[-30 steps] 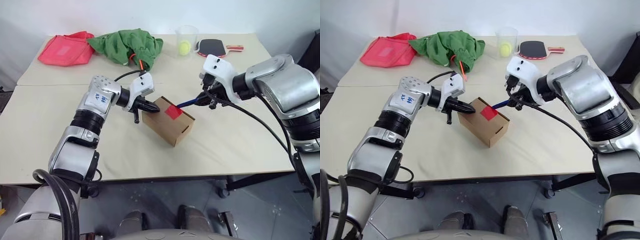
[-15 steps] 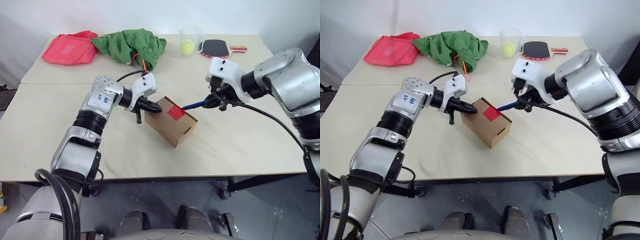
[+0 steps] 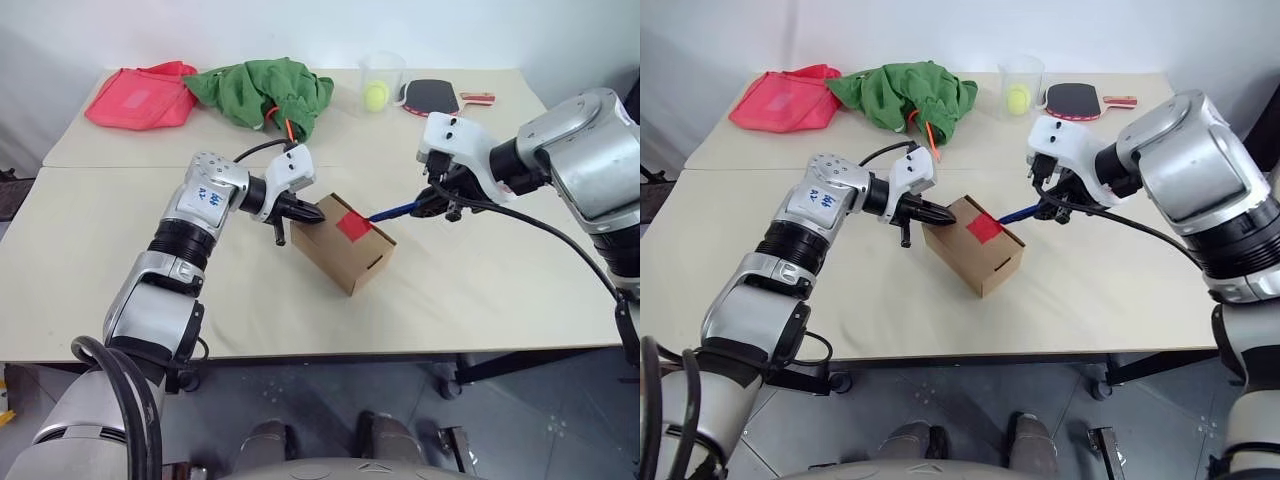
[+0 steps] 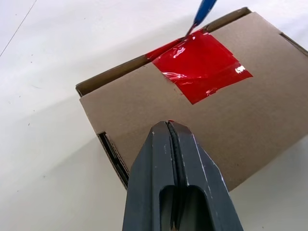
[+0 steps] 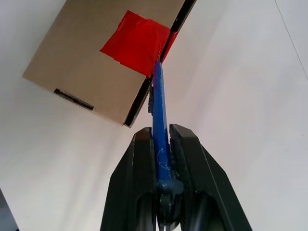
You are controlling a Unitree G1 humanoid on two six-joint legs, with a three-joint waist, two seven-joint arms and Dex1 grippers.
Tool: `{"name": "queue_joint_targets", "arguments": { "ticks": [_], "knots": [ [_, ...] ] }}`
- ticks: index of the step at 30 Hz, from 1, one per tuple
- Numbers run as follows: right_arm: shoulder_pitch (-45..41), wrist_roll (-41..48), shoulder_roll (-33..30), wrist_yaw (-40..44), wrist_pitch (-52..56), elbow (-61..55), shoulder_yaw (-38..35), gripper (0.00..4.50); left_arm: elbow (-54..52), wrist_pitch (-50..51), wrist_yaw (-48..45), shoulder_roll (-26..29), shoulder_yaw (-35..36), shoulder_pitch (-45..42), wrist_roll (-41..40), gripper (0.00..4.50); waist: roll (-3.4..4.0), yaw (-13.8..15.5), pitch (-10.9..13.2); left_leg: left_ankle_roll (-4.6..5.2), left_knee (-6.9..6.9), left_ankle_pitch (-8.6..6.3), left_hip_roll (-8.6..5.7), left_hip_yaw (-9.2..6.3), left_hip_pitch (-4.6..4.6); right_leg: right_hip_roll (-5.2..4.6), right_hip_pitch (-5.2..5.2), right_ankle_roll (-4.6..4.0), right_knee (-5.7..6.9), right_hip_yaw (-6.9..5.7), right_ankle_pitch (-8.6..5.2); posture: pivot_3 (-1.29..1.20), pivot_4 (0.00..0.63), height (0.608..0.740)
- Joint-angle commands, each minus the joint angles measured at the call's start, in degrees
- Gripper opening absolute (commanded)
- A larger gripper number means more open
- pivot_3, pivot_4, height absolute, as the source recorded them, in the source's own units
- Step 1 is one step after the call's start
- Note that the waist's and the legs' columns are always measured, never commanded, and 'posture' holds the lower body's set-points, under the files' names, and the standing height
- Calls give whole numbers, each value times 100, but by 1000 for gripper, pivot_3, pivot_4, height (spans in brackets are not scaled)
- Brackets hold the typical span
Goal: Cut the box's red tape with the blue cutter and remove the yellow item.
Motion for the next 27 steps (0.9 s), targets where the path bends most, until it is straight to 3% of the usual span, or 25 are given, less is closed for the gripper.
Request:
{"name": "queue_joint_targets", "arguments": {
  "ticks": [1, 18, 27],
  "knots": [
    [-16, 120, -23, 136, 413, -132, -22, 165, 259, 64, 179, -17, -201, 36, 336, 0, 0, 2, 0, 0, 1, 0, 0, 0, 0, 0, 0, 0, 0, 0, 0, 0, 150, 740],
    [-431, 1021, 445, -481, 2468, -277, -204, 165, 208, 28, 325, -121, -212, 158, 424, 0, 1, -10, -3, 0, 5, 0, 2, 0, 3, -1, 0, -1, 10, 2, 0, 0, 150, 740],
    [-181, 1321, -286, -275, 2155, -902, 222, 165, 156, -18, 393, -162, -248, 213, 494, 0, 0, 51, -4, 2, 6, -1, -4, -3, 2, -7, 0, -1, 10, 1, 0, 0, 150, 740]
  ]
}}
